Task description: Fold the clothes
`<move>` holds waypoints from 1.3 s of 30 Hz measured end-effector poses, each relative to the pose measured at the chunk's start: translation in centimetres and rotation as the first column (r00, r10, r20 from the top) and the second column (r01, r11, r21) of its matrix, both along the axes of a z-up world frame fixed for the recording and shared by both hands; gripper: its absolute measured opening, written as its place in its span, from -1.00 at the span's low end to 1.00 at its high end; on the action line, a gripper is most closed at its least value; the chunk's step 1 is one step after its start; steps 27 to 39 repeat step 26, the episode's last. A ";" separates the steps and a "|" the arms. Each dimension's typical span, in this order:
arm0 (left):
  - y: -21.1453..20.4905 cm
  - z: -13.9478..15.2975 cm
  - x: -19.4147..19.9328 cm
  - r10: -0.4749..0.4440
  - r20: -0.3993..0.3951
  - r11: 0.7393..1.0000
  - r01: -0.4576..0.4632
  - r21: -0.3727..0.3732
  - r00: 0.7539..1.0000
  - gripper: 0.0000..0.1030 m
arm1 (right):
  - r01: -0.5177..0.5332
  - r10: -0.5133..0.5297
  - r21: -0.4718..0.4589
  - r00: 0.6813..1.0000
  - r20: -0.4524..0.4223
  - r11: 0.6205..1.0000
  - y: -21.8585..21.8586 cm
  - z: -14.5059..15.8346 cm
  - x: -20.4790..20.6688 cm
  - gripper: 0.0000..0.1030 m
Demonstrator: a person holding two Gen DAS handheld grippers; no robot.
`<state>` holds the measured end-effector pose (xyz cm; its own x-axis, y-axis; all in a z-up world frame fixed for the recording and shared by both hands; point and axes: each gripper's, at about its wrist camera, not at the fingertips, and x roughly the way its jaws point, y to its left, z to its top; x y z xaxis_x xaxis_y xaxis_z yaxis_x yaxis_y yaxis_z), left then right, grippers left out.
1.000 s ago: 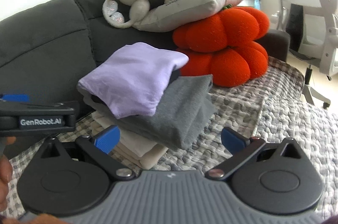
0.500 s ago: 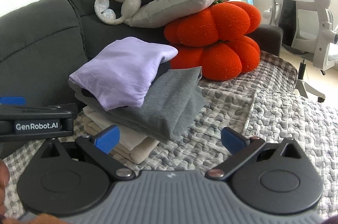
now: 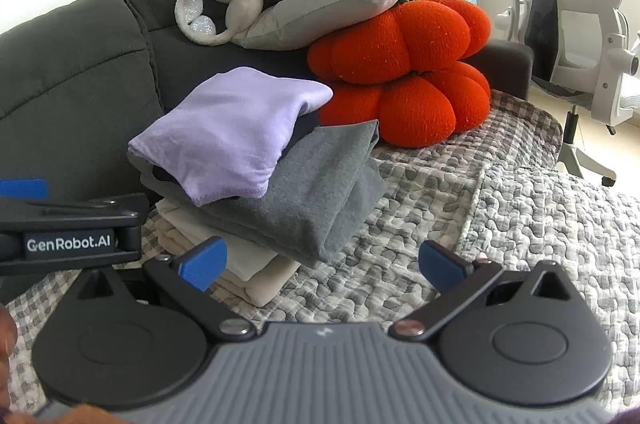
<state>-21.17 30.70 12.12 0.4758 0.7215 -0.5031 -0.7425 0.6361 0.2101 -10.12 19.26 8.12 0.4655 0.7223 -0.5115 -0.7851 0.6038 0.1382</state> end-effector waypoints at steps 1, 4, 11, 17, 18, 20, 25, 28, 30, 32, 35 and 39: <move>-0.1 0.0 0.1 -0.002 -0.002 1.000 0.002 0.005 1.000 0.99 | 0.000 0.000 0.000 1.000 0.000 1.000 0.0 0.0 0.0 1.00; -0.3 0.0 0.2 -0.005 -0.009 1.000 0.005 0.014 1.000 0.99 | 0.000 0.000 -0.001 1.000 -0.002 1.000 -0.1 -0.1 0.0 1.00; -0.5 0.0 0.4 -0.009 -0.011 1.000 0.009 0.019 1.000 0.99 | 0.009 -0.009 -0.003 1.000 -0.005 1.000 -0.4 -0.2 0.4 1.00; -0.6 0.0 0.6 -0.007 -0.015 1.000 0.008 0.022 1.000 0.99 | 0.009 -0.009 -0.003 1.000 -0.006 1.000 -0.5 -0.3 0.5 1.00; -0.6 -0.1 0.6 -0.007 -0.016 1.000 0.007 0.021 1.000 0.99 | 0.009 -0.009 -0.004 1.000 -0.007 1.000 -0.5 -0.4 0.5 1.00; -0.6 -0.1 0.7 -0.007 -0.017 1.000 0.007 0.019 1.000 0.99 | 0.007 -0.007 -0.006 1.000 -0.006 1.000 -0.5 -0.4 0.5 1.00; -0.6 -0.1 0.7 -0.006 -0.020 1.000 0.006 0.020 1.000 0.99 | 0.013 -0.013 -0.005 1.000 -0.009 1.000 -0.6 -0.5 0.7 1.00; -0.6 -0.2 0.7 -0.007 -0.019 1.000 0.008 0.020 1.000 0.99 | 0.013 -0.013 -0.005 1.000 -0.011 1.000 -0.6 -0.5 0.8 1.00; -0.6 -0.2 0.7 -0.007 -0.019 1.000 0.008 0.020 1.000 0.99 | 0.013 -0.013 -0.005 1.000 -0.011 1.000 -0.6 -0.5 0.8 1.00; -0.6 -0.2 0.7 -0.007 -0.019 1.000 0.008 0.020 1.000 0.99 | 0.013 -0.013 -0.005 1.000 -0.011 1.000 -0.6 -0.5 0.8 1.00; -0.6 -0.2 0.7 -0.007 -0.019 1.000 0.008 0.020 1.000 0.99 | 0.013 -0.013 -0.005 1.000 -0.011 1.000 -0.6 -0.5 0.8 1.00; -0.6 -0.2 0.7 -0.007 -0.019 1.000 0.008 0.020 1.000 0.99 | 0.013 -0.013 -0.005 1.000 -0.011 1.000 -0.6 -0.5 0.8 1.00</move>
